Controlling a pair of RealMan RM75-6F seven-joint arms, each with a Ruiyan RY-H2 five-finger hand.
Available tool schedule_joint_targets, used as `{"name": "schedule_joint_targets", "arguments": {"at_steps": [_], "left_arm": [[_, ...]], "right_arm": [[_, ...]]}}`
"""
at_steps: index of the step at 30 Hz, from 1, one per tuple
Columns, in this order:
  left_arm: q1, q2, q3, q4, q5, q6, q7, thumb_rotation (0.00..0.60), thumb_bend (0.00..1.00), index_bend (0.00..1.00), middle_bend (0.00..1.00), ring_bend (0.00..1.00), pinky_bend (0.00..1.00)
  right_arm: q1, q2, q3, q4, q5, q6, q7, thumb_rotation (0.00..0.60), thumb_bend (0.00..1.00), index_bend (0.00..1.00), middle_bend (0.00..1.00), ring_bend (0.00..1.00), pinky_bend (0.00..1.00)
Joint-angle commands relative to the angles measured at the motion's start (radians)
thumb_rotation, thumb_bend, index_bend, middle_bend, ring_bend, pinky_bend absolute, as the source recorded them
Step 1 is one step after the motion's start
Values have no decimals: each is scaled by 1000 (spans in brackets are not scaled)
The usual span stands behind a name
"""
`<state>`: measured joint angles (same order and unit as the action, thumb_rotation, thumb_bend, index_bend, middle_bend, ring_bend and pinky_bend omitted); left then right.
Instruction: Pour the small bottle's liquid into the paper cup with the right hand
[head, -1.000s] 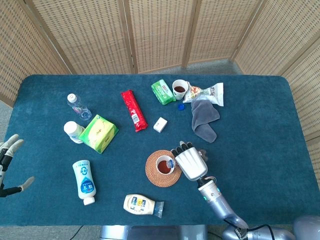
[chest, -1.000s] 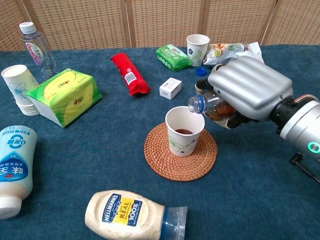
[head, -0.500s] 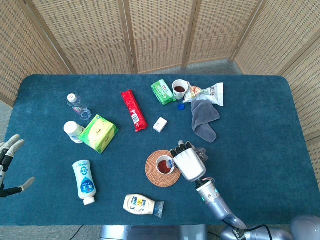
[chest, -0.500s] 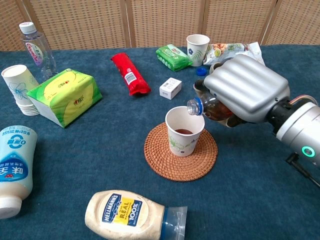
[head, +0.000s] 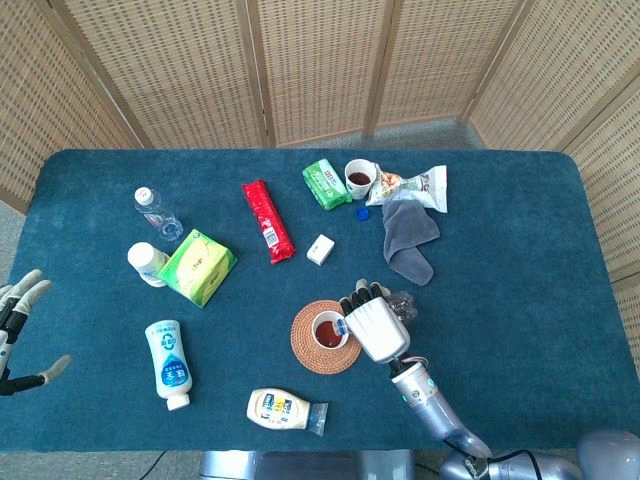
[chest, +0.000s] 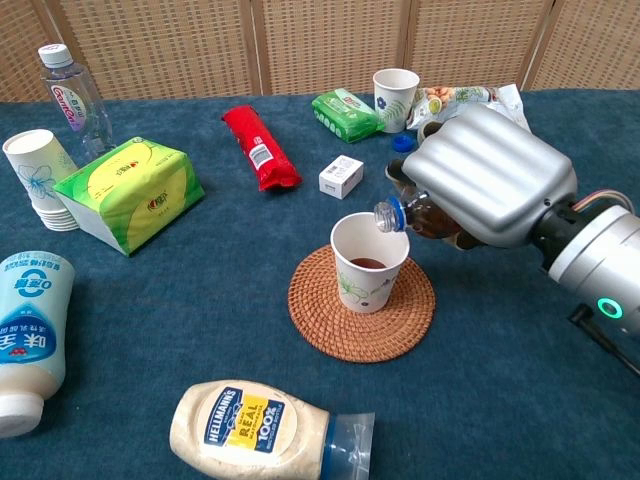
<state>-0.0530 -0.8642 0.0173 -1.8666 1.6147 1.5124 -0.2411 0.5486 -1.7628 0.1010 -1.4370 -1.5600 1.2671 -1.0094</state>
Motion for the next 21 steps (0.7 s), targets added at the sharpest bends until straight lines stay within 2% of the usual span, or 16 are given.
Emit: {"name": "schedule_joint_targets", "arguments": {"at_steps": [1, 21], "left_arm": [[0, 1, 1, 1, 1, 1, -3, 600, 273, 0, 0, 0, 0], [-6, 6, 8, 6, 12, -6, -22, 600, 273, 0, 0, 0, 0]], "right_arm": [[0, -2, -1, 1, -2, 1, -11, 600, 824, 445, 632, 328, 802], [7, -3, -8, 18, -35, -4, -91, 600, 824, 447, 633, 328, 802]]}}
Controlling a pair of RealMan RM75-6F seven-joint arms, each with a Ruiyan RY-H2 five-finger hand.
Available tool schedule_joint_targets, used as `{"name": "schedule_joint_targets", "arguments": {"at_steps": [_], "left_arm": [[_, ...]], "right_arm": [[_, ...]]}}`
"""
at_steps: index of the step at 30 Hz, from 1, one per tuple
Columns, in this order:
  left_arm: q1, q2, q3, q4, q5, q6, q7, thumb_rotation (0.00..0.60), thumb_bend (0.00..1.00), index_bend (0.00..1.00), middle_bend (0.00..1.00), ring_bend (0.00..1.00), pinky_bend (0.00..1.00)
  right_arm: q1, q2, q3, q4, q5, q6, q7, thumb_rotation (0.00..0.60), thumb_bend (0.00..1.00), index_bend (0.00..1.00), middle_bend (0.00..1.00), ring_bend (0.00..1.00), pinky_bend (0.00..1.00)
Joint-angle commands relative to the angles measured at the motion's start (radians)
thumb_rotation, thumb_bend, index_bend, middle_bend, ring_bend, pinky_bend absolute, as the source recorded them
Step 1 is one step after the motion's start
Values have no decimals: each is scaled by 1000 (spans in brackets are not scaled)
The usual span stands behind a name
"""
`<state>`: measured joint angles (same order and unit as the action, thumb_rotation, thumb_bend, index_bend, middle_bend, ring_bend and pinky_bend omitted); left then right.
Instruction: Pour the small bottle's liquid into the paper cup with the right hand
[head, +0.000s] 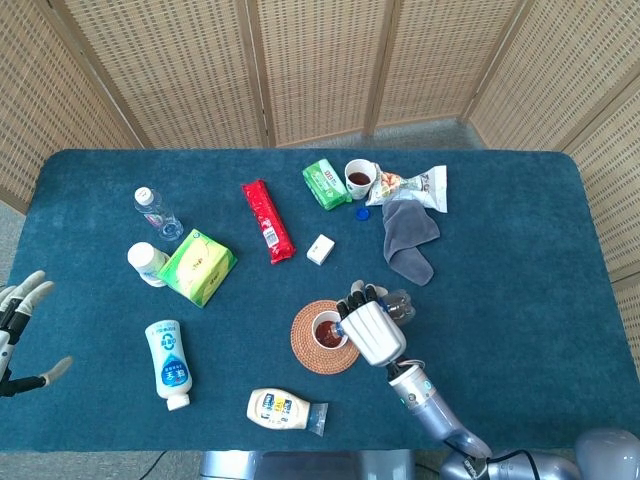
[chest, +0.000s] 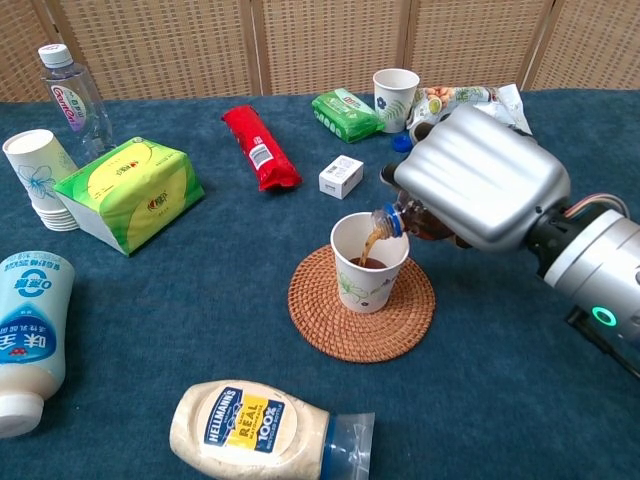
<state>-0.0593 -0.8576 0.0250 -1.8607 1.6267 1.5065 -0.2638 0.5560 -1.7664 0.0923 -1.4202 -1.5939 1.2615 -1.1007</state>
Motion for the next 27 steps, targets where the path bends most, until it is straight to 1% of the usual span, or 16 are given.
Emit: {"name": "schedule_joint_targets", "arguments": {"at_steps": [1, 10, 14, 17, 23, 27], "left_arm": [[0, 0, 0, 0, 0, -1, 2, 600, 273, 0, 0, 0, 0], [-2, 0, 3, -3, 2, -4, 7, 600, 273, 0, 0, 0, 0], [-3, -1, 4, -3, 3, -6, 8, 600, 273, 0, 0, 0, 0], [-4, 0, 5, -4, 2, -7, 9, 600, 273, 0, 0, 0, 0], [-6, -1, 7, -5, 2, -13, 14, 600, 272, 0, 0, 0, 0], [-8, -1, 9, -7, 4, -17, 17, 600, 273, 0, 0, 0, 0]], "right_arm": [[0, 1, 1, 3, -4, 3, 0, 600, 824, 447, 633, 328, 802], [-5, 3, 0, 14, -18, 17, 44, 600, 823, 447, 633, 328, 802], [-9, 1, 3, 18, -22, 30, 106, 600, 823, 448, 634, 331, 802], [-10, 0, 5, 30, -31, 44, 177, 600, 822, 448, 634, 331, 802], [-18, -12, 3, 60, -54, 88, 371, 600, 821, 449, 634, 330, 802], [-33, -27, 14, 64, -32, 110, 515, 600, 824, 447, 634, 331, 802]]}}
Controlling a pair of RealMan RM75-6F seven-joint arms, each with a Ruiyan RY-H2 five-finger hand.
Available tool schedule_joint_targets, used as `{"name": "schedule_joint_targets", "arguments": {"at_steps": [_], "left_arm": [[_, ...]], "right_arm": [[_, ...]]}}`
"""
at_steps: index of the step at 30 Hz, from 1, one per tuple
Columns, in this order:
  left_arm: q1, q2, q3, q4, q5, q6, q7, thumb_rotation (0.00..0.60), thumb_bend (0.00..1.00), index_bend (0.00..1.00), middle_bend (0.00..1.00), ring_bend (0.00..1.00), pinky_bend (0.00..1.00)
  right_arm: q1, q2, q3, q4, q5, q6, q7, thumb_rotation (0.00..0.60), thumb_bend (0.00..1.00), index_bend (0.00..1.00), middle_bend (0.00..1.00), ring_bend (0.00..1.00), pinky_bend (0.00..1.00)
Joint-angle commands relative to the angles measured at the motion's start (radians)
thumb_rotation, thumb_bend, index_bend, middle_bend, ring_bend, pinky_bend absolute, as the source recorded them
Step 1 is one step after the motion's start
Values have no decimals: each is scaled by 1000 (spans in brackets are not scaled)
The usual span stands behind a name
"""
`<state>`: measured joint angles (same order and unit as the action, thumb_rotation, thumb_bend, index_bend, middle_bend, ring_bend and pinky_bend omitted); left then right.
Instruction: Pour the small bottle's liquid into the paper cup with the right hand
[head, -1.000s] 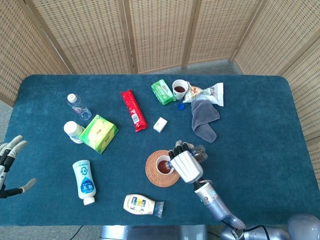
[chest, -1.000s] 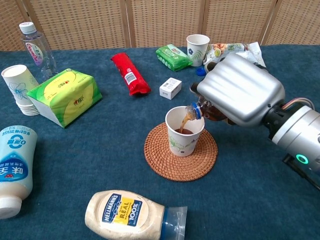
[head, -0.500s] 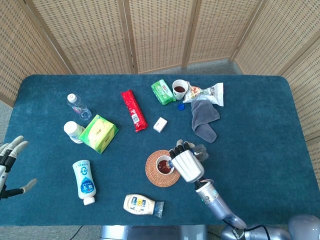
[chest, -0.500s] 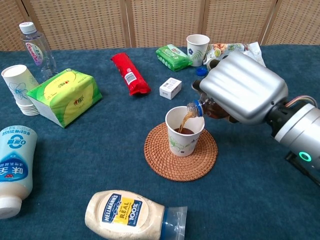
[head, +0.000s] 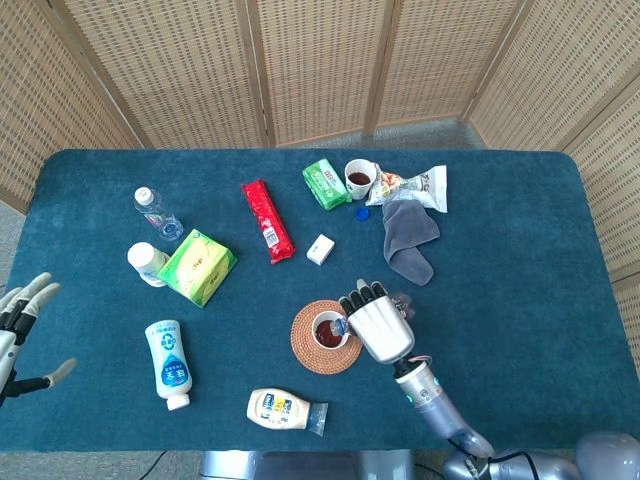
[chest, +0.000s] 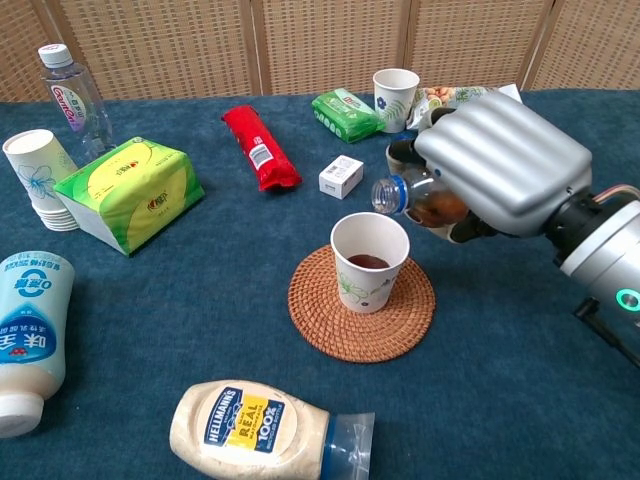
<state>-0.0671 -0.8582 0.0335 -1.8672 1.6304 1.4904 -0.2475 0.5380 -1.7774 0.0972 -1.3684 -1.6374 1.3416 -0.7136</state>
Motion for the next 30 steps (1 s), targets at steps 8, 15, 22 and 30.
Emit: {"name": "schedule_joint_targets", "arguments": {"at_steps": [8, 15, 22, 30], "left_arm": [[-5, -1, 1, -4, -4, -11, 8, 600, 273, 0, 0, 0, 0], [-8, -2, 5, -9, -4, -19, 16, 600, 274, 0, 0, 0, 0], [-9, -3, 7, -14, -4, -24, 24, 600, 273, 0, 0, 0, 0], [-15, -5, 10, -19, -5, -36, 33, 600, 274, 0, 0, 0, 0]], "right_arm": [[-42, -4, 41, 14, 38, 80, 319, 600, 832, 445, 634, 330, 802], [-80, 27, 70, 11, 73, 130, 539, 600, 847, 445, 634, 331, 802], [-124, 49, 93, 36, 123, 158, 759, 600, 859, 446, 634, 330, 801], [-166, 39, 128, 89, 165, 200, 999, 600, 883, 450, 634, 331, 801]]}}
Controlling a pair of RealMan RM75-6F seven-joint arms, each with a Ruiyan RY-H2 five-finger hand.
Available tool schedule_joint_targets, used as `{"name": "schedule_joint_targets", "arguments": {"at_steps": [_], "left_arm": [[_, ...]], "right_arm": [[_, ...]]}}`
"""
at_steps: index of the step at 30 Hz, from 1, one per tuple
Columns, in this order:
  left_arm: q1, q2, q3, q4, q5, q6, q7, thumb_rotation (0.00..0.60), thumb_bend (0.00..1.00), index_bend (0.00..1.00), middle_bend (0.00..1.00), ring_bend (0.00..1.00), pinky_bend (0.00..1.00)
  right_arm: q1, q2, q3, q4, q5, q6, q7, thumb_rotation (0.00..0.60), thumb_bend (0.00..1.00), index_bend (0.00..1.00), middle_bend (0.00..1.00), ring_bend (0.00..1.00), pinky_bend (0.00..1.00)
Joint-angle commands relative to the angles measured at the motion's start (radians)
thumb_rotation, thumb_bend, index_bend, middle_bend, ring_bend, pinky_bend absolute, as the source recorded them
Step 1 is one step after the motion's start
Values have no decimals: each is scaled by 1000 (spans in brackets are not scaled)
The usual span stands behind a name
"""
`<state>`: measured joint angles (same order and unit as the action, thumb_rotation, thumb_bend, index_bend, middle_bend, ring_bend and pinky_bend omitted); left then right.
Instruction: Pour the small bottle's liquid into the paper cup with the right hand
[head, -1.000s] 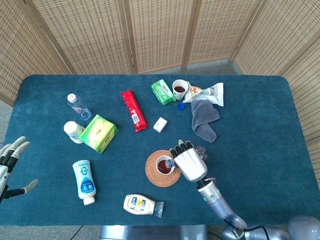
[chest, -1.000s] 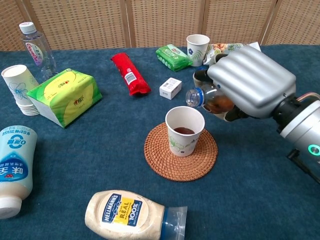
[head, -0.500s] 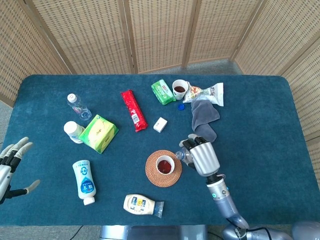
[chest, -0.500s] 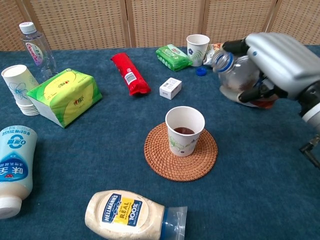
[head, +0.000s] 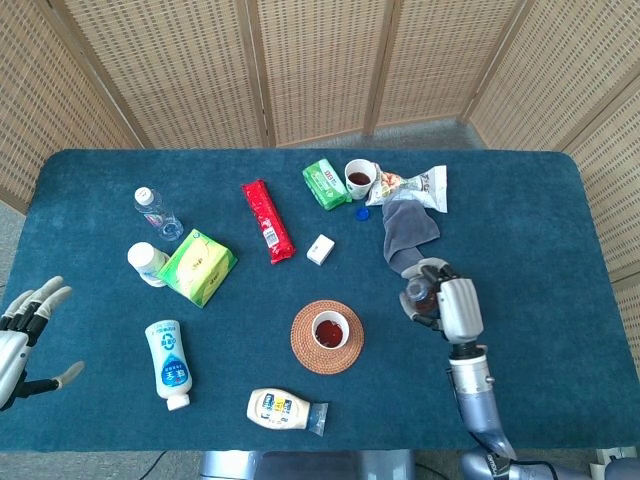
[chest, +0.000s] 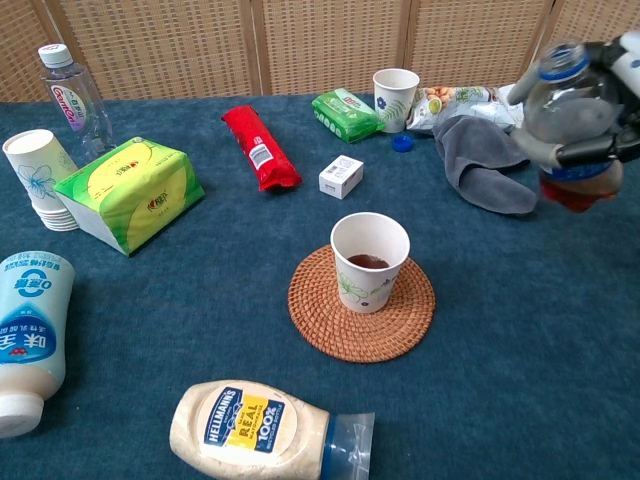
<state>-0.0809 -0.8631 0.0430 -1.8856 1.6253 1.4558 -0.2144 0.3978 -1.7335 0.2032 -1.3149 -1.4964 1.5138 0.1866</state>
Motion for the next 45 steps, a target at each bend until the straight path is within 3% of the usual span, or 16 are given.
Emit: {"name": "schedule_joint_targets", "arguments": {"at_steps": [1, 12, 22, 45], "left_arm": [[-2, 0, 0, -1, -1, -3, 0, 600, 274, 0, 0, 0, 0], [-8, -5, 2, -7, -6, -17, 20, 600, 274, 0, 0, 0, 0], [-13, -8, 2, -11, -12, -28, 34, 600, 273, 0, 0, 0, 0], [-19, -19, 6, -26, -20, -44, 80, 600, 274, 0, 0, 0, 0]], "right_arm": [[-29, -9, 26, 48, 27, 34, 120, 600, 884, 450, 634, 331, 801], [-58, -57, 36, 191, 65, 23, 306, 600, 890, 451, 634, 330, 772], [-69, -73, 45, 246, 101, -27, 398, 600, 891, 452, 634, 322, 523], [-74, -137, 90, 481, 166, -109, 602, 600, 892, 457, 634, 317, 517]]}}
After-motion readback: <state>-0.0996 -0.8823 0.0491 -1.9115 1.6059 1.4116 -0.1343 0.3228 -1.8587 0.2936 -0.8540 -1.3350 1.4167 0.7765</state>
